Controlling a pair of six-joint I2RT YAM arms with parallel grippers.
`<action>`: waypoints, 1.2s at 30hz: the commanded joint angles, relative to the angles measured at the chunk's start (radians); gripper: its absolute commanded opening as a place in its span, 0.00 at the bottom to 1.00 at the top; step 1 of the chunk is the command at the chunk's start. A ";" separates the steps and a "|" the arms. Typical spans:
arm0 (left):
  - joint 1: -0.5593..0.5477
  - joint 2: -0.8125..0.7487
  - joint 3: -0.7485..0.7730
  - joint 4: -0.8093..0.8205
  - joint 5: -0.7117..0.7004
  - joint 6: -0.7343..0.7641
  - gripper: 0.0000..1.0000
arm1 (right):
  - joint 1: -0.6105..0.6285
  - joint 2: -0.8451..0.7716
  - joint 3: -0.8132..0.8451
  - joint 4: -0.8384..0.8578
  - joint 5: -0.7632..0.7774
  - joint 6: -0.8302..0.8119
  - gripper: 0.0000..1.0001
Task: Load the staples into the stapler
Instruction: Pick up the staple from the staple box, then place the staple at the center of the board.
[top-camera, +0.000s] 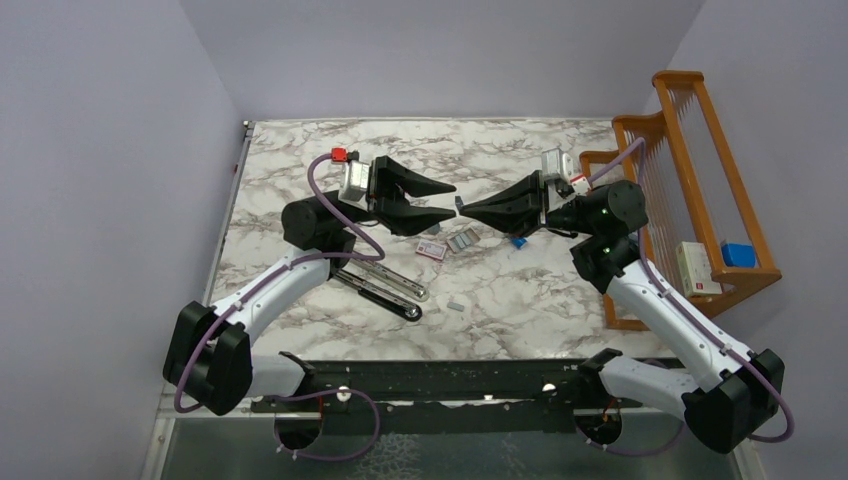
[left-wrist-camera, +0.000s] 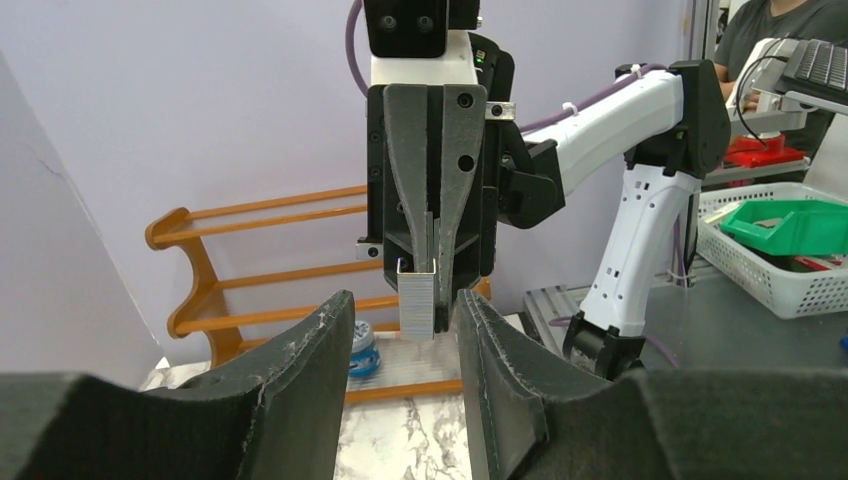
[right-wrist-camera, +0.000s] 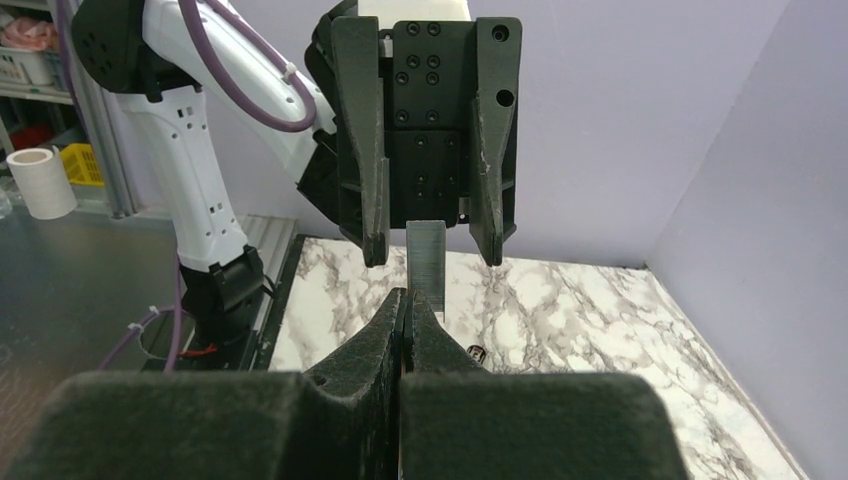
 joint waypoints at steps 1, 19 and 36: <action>-0.012 0.008 0.026 0.019 0.018 0.008 0.45 | -0.002 -0.005 0.032 -0.011 -0.030 -0.018 0.01; -0.038 0.027 0.045 0.018 0.032 0.004 0.33 | -0.002 -0.010 0.033 -0.015 -0.025 -0.012 0.01; -0.039 0.034 0.056 0.019 0.053 -0.007 0.10 | -0.002 -0.011 0.028 -0.003 -0.015 0.010 0.04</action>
